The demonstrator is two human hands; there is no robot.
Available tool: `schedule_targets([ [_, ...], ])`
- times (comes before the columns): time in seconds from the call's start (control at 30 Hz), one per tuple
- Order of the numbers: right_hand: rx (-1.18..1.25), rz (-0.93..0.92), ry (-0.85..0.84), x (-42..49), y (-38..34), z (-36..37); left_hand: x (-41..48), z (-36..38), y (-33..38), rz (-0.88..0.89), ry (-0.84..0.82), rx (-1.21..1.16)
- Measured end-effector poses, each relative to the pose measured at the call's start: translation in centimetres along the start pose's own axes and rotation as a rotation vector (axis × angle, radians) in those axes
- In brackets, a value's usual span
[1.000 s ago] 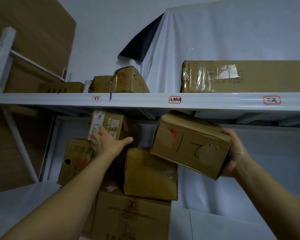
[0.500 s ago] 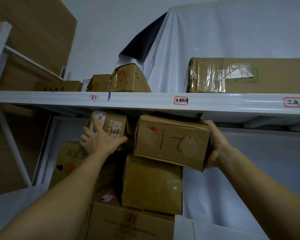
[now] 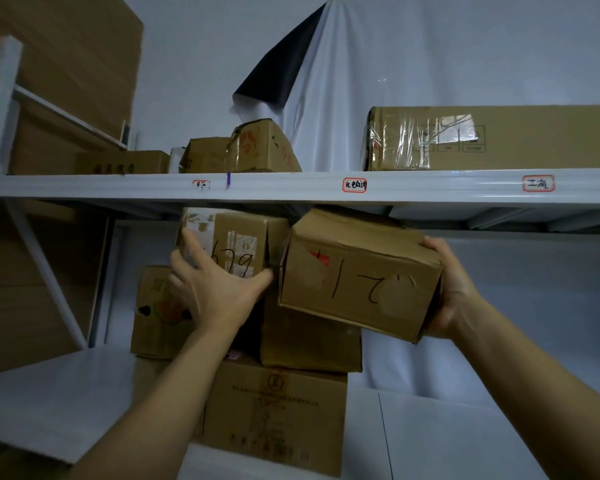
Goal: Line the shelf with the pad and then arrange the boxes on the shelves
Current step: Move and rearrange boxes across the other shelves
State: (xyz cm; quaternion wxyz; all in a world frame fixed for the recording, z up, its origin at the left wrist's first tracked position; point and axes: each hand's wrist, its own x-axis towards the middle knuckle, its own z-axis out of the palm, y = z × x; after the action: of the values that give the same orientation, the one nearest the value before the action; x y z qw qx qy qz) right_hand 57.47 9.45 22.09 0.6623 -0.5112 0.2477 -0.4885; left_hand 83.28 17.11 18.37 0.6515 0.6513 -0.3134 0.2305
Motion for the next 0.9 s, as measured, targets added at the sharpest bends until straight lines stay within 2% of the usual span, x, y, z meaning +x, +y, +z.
schedule_targets([
  [0.23, 0.062, 0.047, 0.039, -4.7, 1.8, -1.9, -6.0, -4.4, 0.0, 0.007, 0.031, -0.104],
  [0.43, 0.085, 0.049, 0.006, -8.8, 3.1, -3.6, -11.9, -8.3, 0.2, 0.036, 0.046, -0.153],
  [0.63, 0.117, 0.099, -0.048, -14.1, 4.8, -8.1, -20.2, -11.8, 1.3, -0.005, 0.066, -0.108],
  [0.9, 0.229, 0.189, -0.103, -21.5, 8.7, -15.3, -29.7, -15.5, 3.6, 0.113, 0.063, -0.010],
])
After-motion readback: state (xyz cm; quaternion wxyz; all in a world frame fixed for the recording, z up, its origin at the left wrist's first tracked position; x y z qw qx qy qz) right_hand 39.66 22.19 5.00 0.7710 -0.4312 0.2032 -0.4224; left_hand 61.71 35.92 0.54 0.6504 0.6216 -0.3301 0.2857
